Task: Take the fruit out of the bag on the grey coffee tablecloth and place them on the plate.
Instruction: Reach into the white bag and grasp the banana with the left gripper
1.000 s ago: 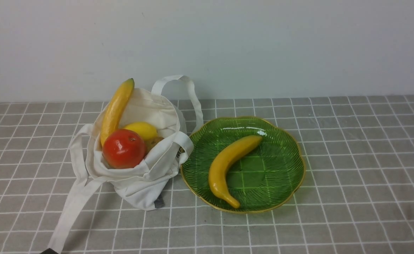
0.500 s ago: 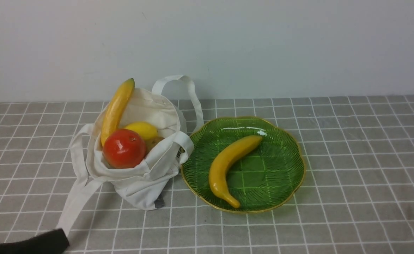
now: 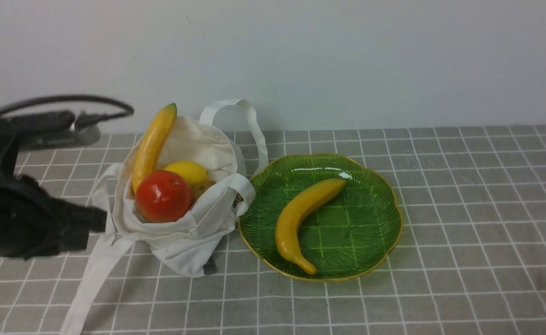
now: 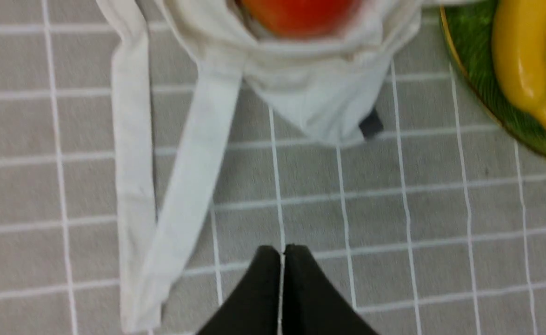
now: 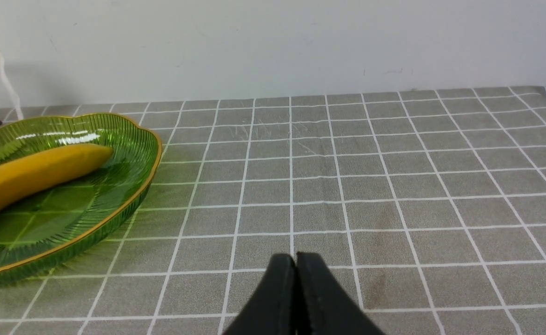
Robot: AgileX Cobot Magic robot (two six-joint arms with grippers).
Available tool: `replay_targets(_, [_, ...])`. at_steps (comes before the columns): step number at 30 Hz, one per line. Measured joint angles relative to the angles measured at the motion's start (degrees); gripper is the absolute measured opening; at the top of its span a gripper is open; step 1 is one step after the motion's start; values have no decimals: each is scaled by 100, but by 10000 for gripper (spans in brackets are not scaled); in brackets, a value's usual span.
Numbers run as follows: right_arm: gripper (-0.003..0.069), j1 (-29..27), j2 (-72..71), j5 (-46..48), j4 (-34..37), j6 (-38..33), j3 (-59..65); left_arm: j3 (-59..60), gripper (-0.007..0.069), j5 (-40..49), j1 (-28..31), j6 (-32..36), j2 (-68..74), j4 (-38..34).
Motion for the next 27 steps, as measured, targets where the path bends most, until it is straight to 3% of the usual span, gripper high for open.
replay_targets(5, [-15, 0, 0, 0, 0, 0, 0, -682, 31, -340, 0, -18, 679, 139])
replay_targets(11, [-15, 0, 0, 0, 0, 0, 0, -1595, 174, -751, 0, -18, 1927, 139])
replay_targets(14, [-15, 0, 0, 0, 0, 0, 0, -2168, 283, -831, 0, -18, 2603, 139])
replay_targets(15, [-15, 0, 0, 0, 0, 0, 0, -2168, 283, -836, 0, -18, 2603, 139])
replay_targets(18, [-15, 0, 0, 0, 0, 0, 0, -2656, 396, -916, 0, -5, 3321, 123])
replay_targets(27, [-15, 0, 0, 0, 0, 0, 0, -2954, 437, -1618, 0, 13, 4241, 123])
